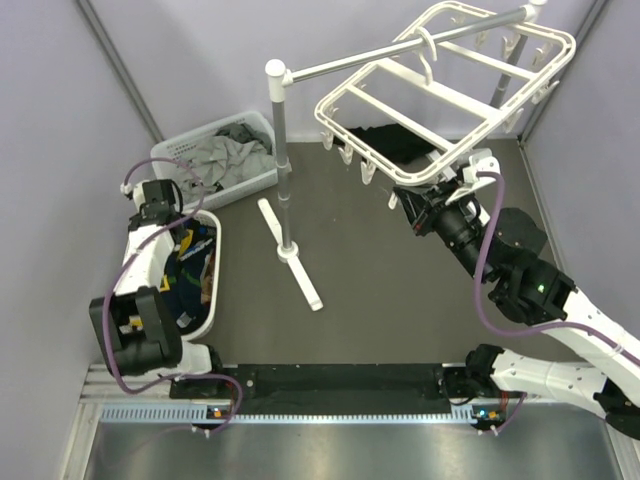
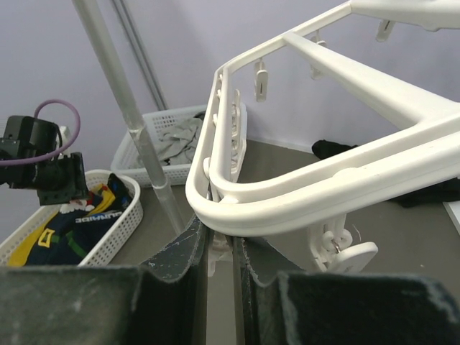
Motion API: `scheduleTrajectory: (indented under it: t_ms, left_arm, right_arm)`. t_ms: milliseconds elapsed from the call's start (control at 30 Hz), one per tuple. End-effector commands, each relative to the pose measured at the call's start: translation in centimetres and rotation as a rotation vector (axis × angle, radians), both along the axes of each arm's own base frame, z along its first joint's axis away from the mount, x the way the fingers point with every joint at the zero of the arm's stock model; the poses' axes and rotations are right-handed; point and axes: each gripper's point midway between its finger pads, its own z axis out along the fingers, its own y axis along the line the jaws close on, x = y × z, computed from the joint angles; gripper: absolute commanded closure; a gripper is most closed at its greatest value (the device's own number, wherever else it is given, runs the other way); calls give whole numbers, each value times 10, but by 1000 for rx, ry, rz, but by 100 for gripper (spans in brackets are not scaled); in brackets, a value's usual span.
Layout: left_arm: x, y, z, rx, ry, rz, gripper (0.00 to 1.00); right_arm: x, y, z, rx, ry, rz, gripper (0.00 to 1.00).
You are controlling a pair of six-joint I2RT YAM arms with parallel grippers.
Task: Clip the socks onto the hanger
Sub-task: Pick up the sock from the bin.
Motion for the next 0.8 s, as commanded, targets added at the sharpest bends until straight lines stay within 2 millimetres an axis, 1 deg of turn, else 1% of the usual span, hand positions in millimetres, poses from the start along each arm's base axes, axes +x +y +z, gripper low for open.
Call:
scheduleTrajectory:
  t_ms: [0, 67, 100, 133, 200, 233, 267, 333, 367, 467, 500, 567, 633, 767]
  left_arm:
    - [10, 17, -18, -6, -18, 37, 48]
    - [11, 20, -29, -12, -3, 45, 52]
    - [12, 20, -33, -18, 5, 43, 56]
    - [13, 19, -37, -24, 13, 44, 62]
    - [14, 17, -38, -39, 19, 40, 66]
    - [14, 15, -38, -50, 19, 32, 75]
    - [11, 14, -37, -57, 30, 36, 80]
    - [11, 11, -27, -64, 12, 29, 91]
    - [11, 11, -24, -67, 4, 27, 99]
    - [11, 6, -4, -76, -37, 13, 100]
    - [10, 5, 9, -73, -61, 7, 100]
    - [10, 2, 22, -77, -93, -6, 100]
    - [8, -1, 41, -68, -135, -21, 100]
    - [4, -6, 67, -69, -186, -43, 100]
  right_arm:
    - [-2, 2, -15, -52, 22, 10, 94]
    - [-1, 1, -17, -59, 24, 7, 94]
    - [-2, 2, -16, -60, 22, 11, 94]
    - [-2, 2, -16, -61, 21, 12, 94]
    - [-2, 3, -16, -66, 24, 14, 94]
    - [-1, 3, -17, -70, 25, 14, 94]
    - [-1, 3, -18, -71, 28, 14, 94]
    - [-1, 3, -18, -76, 28, 14, 94]
    - [-1, 3, -19, -79, 30, 14, 94]
    - [-1, 1, -19, -88, 30, 10, 94]
    - [-2, 1, -19, -93, 30, 12, 94]
    - [-2, 0, -17, -94, 26, 11, 94]
    - [-2, 1, -17, -99, 27, 11, 94]
    - [-1, 0, -18, -111, 29, 6, 94]
